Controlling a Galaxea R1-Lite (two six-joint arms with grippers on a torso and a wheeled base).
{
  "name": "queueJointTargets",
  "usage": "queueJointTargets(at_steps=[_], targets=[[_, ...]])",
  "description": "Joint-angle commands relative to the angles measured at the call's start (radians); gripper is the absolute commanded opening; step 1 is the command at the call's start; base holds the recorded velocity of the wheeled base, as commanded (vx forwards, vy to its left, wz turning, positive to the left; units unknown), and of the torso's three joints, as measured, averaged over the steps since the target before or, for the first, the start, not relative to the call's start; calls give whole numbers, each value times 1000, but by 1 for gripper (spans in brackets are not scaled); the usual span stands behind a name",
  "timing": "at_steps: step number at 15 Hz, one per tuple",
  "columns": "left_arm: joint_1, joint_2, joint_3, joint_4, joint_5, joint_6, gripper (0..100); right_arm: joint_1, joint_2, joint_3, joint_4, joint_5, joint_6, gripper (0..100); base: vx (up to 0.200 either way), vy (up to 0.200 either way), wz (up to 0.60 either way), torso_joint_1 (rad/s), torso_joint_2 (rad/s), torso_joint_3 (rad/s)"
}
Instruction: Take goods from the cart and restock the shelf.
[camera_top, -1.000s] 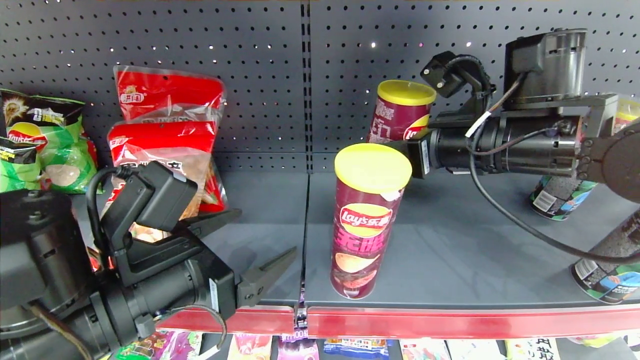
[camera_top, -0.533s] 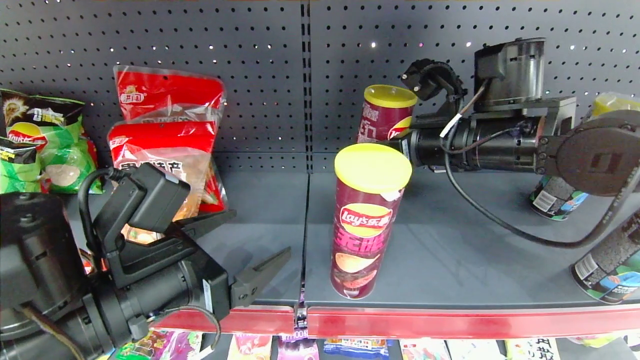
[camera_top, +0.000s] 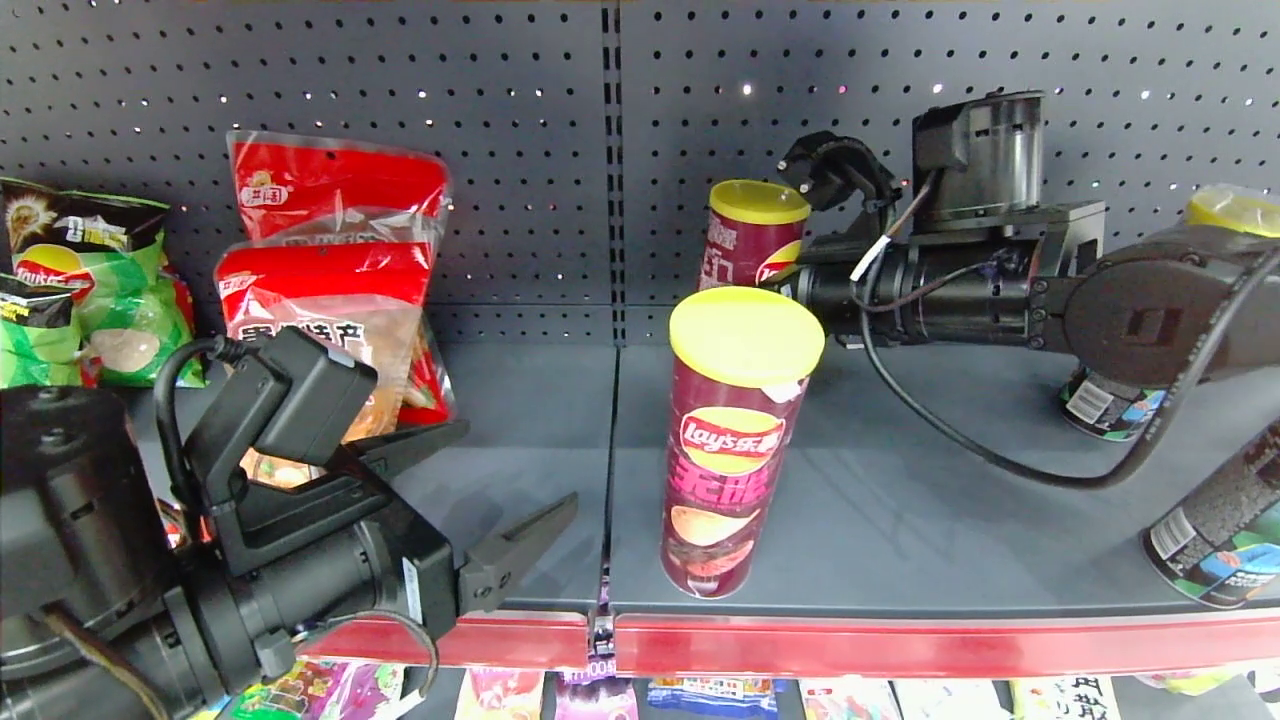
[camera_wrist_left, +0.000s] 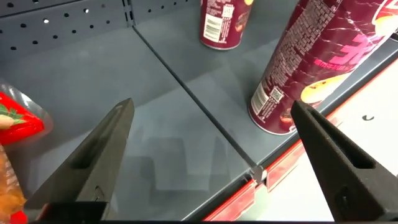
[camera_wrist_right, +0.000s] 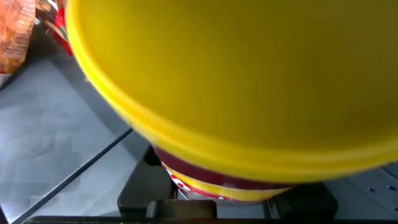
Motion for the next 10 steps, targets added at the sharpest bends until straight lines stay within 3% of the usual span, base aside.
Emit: queueJointTargets(at_steps=[1, 2, 7, 10], targets=[[0, 1, 0, -1, 0, 0, 100, 2, -2, 5, 0, 0, 3, 0, 0, 0, 0, 0, 0, 0], [0, 1, 0, -1, -1, 0, 100, 2, -4, 6, 0, -1, 3, 100, 0, 0, 0, 0, 0, 0], [0, 1, 0, -1, -1, 0, 100, 7, -18, 19, 1, -3, 5, 100, 0, 0, 0, 0, 0, 0], [0, 1, -1, -1, -1, 0, 100, 14, -91, 95, 3, -10, 5, 100, 0, 0, 0, 0, 0, 0]])
